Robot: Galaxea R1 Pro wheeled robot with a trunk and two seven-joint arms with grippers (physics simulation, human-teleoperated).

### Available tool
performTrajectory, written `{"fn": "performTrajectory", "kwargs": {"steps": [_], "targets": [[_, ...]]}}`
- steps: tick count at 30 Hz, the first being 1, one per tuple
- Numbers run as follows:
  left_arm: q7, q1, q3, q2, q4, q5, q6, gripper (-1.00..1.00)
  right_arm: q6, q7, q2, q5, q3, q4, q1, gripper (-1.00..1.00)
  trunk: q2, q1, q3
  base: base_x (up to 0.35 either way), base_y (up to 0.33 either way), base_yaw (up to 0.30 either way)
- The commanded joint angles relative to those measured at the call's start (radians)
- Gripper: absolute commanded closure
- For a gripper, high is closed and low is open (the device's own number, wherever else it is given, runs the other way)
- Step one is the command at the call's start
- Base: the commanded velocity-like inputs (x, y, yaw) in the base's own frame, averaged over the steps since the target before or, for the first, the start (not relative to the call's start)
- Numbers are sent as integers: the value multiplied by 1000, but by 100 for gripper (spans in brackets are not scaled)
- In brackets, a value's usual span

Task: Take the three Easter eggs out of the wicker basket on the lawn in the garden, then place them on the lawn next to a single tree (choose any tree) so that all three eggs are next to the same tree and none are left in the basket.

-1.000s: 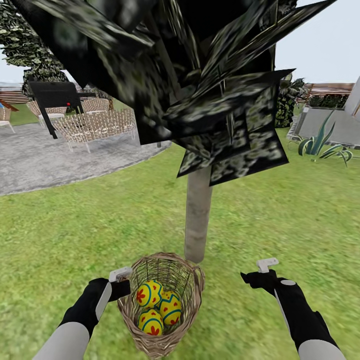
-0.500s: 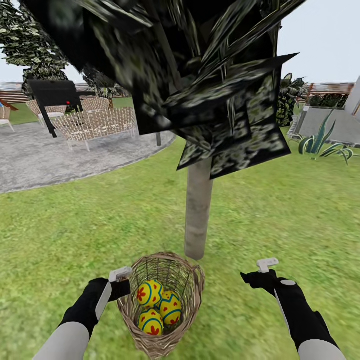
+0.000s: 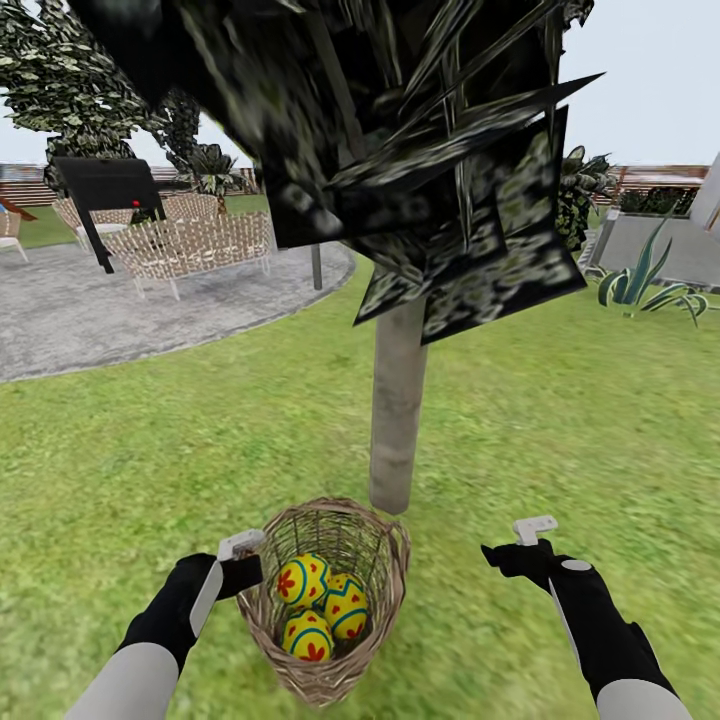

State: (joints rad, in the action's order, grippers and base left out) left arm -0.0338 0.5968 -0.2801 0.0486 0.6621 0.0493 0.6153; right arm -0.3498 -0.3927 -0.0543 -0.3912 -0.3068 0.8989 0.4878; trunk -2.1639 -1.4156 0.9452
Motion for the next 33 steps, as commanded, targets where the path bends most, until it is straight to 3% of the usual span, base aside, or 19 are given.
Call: {"fn": "performTrajectory", "kwargs": {"steps": [1,8,9,18,23,28,31,33], "targets": [[0,-1,-2,0,-15,-36,0,100,0,0,0,0,0,0,0,-100,-7,-4,3,0,0,0],[3,-1,-4,-2,-16,-36,1,100,0,-1,1,0,0,-2,0,-100,-7,-4,3,0,0,0],[4,-1,-3,-2,-17,-36,2,-100,0,-1,1,0,0,-2,0,-100,-7,-4,3,0,0,0],[3,-1,-3,-2,-15,-36,3,-100,0,-1,1,0,0,-2,0,-100,-7,-4,3,0,0,0],[3,-1,-2,6,-12,-36,3,-100,0,-2,1,0,0,-3,0,-100,28,15,-12,0,0,0],[1,-2,-2,5,61,-34,9,-100,-7,0,3,1,2,-6,0,-100,63,34,-28,0,0,0],[-1,-4,-52,-5,100,-35,32,-100,-13,0,4,1,2,-6,-3,-100,84,46,-37,0,0,0],[-2,-5,-83,-40,135,-35,77,-100,-14,0,3,1,2,-7,-3,-100,98,53,-44,0,0,0]]}}
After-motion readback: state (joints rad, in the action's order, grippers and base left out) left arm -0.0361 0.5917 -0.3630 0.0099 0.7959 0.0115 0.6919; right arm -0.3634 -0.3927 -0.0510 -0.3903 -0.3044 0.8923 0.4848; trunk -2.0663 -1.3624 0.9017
